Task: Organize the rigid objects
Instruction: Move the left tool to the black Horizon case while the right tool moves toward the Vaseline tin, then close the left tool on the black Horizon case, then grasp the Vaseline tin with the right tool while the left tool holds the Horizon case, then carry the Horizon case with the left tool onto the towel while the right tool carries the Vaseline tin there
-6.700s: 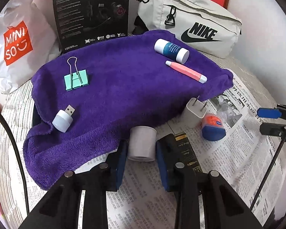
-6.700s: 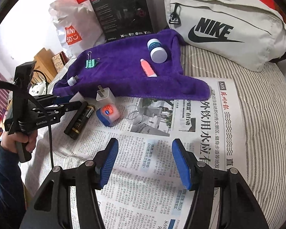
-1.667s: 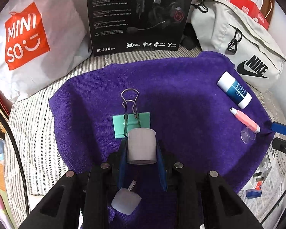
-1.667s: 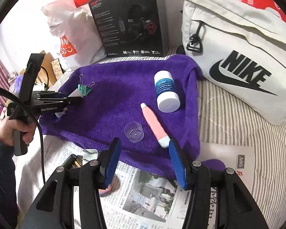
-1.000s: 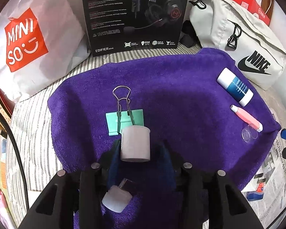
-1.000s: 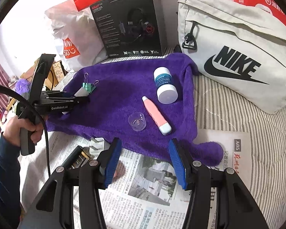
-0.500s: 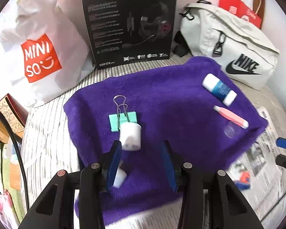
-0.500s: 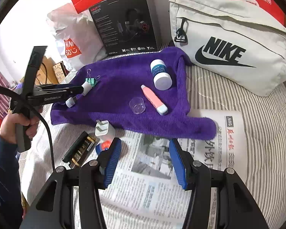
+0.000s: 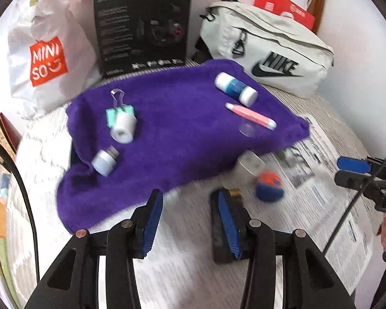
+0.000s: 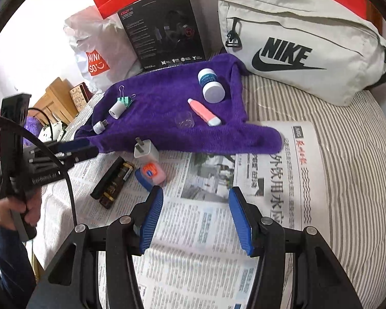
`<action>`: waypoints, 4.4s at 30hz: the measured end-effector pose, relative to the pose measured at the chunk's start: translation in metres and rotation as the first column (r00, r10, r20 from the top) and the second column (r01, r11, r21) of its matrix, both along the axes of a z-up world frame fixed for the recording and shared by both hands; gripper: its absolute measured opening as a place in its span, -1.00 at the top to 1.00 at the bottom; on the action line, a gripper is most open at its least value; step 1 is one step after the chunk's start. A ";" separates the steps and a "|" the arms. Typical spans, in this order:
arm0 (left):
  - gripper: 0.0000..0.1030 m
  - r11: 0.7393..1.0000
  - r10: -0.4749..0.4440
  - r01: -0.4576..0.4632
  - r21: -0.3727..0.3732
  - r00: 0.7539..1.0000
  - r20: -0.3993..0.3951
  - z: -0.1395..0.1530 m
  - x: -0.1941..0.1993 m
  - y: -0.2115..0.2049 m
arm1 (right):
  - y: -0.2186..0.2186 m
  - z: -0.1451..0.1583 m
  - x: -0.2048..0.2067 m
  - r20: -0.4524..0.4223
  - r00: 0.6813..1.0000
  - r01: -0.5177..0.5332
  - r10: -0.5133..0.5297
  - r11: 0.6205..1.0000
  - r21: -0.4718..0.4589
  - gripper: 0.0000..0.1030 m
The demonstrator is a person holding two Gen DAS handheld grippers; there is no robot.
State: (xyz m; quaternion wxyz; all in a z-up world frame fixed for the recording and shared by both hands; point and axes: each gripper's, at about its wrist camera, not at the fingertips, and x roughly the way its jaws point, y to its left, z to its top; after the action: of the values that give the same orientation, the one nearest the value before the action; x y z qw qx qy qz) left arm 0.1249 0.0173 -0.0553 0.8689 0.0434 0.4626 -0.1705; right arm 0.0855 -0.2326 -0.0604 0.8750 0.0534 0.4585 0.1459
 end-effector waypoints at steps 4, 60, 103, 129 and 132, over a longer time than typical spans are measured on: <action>0.16 1.000 -0.015 0.015 -0.014 1.000 -0.014 -0.006 -0.010 -0.007 | -0.004 -0.006 -0.010 -0.016 0.999 0.039 -0.039 0.999 0.008 -0.03; 0.59 0.988 -0.104 0.107 0.108 0.994 -0.032 -0.038 -0.008 -0.011 | 0.022 -0.025 -0.012 -0.032 0.999 0.020 -0.018 0.997 0.072 -0.19; 0.59 0.999 -0.042 0.043 0.011 0.998 -0.036 -0.040 -0.013 0.018 | 0.090 -0.043 0.051 -0.004 0.964 -0.263 0.267 0.948 -0.178 0.29; 0.59 1.000 -0.010 0.010 -0.004 1.000 -0.025 -0.033 -0.015 0.031 | 0.068 -0.033 0.035 0.000 0.978 -0.206 0.209 0.964 -0.168 0.30; 0.59 1.000 -0.009 0.009 -0.002 1.000 -0.016 -0.027 -0.014 0.032 | 0.061 -0.028 0.034 0.003 0.980 -0.196 0.199 0.967 -0.163 0.30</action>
State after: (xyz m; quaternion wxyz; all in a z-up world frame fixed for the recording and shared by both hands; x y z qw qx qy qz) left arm 0.1106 0.0494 -0.0820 0.8644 0.0432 0.4694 -0.1750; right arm 0.1192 -0.1711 -0.0889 0.8620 -0.0653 0.4633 0.1949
